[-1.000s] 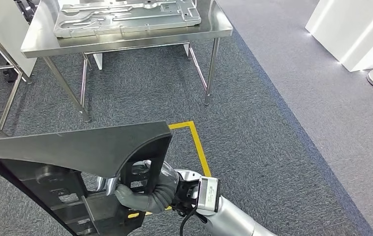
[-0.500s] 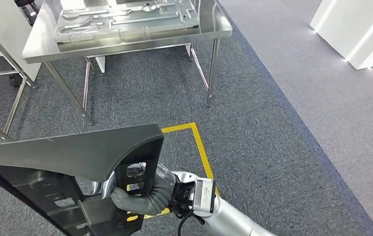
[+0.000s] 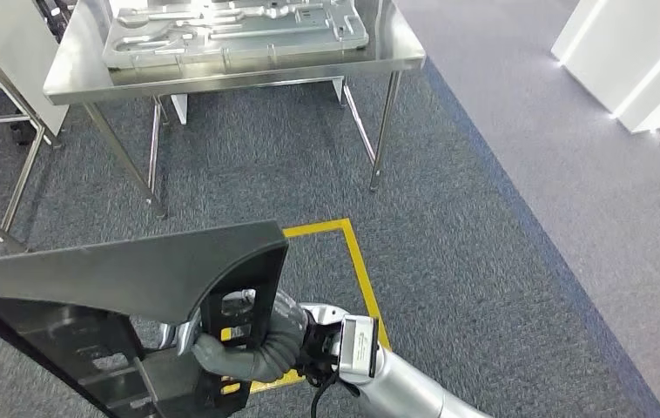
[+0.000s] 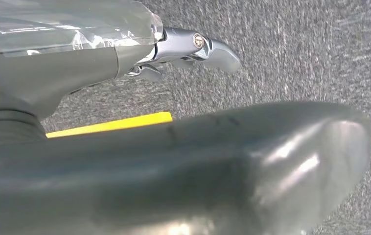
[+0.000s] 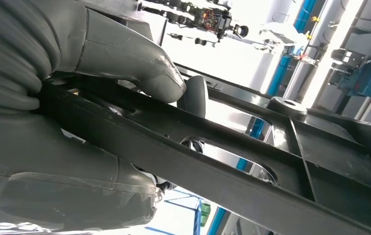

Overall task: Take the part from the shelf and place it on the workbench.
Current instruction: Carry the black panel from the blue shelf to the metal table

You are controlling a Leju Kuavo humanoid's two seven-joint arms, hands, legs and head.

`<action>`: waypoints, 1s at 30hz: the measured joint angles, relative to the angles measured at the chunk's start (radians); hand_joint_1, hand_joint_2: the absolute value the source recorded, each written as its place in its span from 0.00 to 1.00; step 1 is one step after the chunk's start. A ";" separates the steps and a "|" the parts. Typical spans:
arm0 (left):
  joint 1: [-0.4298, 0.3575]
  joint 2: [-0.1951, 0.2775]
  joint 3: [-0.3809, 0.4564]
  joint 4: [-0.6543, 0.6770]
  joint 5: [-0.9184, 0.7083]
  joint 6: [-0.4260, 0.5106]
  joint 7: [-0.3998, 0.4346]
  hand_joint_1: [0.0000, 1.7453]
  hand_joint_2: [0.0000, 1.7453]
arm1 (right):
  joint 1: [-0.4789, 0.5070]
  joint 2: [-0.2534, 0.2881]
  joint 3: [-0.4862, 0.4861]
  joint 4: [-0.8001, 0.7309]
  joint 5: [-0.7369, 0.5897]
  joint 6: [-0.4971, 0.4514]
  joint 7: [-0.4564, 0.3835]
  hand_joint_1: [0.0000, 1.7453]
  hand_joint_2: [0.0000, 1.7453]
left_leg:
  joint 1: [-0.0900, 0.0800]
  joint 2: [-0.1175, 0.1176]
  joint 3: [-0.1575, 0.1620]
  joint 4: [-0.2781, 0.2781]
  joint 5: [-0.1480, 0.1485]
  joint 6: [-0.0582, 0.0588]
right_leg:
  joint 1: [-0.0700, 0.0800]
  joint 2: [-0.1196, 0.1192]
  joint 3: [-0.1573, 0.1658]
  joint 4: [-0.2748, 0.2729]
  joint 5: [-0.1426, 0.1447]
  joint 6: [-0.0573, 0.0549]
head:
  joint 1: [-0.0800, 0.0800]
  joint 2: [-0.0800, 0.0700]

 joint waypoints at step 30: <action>-0.002 0.005 -0.009 0.000 0.000 -0.015 -0.015 0.00 0.00 | 0.015 -0.029 0.000 0.001 0.014 -0.033 -0.042 1.00 1.00 | -0.002 0.001 0.005 -0.006 0.002 -0.002 | 0.004 0.006 0.047 -0.021 -0.007 -0.005 | -0.001 0.000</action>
